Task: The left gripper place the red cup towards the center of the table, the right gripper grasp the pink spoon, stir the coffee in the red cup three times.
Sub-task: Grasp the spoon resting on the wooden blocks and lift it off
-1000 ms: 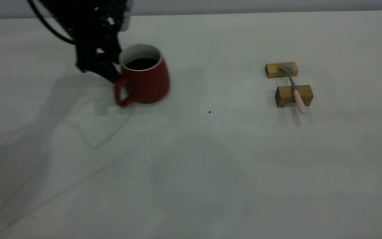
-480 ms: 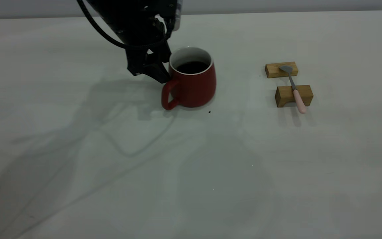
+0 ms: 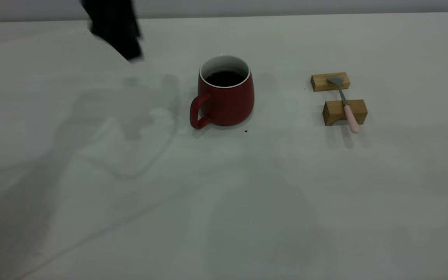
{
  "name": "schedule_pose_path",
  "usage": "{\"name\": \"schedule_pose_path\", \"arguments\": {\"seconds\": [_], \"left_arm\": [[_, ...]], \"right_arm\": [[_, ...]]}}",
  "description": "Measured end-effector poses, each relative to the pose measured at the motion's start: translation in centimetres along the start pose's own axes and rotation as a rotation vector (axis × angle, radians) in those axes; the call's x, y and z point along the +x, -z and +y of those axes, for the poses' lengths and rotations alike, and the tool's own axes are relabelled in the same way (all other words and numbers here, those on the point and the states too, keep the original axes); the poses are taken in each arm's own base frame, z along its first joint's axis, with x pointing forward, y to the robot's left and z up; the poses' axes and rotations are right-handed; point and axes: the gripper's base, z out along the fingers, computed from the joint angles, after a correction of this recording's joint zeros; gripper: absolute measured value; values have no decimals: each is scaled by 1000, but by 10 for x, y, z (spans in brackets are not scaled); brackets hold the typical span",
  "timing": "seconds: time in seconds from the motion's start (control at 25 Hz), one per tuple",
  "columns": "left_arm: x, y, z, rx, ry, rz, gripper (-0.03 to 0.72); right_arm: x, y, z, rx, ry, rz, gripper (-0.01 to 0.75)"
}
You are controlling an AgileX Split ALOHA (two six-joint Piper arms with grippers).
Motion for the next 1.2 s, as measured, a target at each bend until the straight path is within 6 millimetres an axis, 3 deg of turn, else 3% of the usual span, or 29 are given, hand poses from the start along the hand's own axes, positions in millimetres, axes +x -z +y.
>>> {"name": "schedule_pose_path", "arguments": {"seconds": [0.28,0.56,0.68,0.84,0.96,1.2], "left_arm": [[9,132,-40,-131,511,116,586],[18,241,-89,-382,740,-84,586],[28,274,-120,-435,786,-169,586],[54,286,-171,-449,828,-204,586],[77,273,-206,-430,870,-189,586],[122,223,-264,-367,951,-109,586]], "right_arm": [[0,0,0,0,0,0,240],[0,0,0,0,0,0,240],[0,0,0,0,0,0,240],[0,0,0,0,0,0,240],[0,0,0,0,0,0,240],[0,0,0,0,0,0,240]]}}
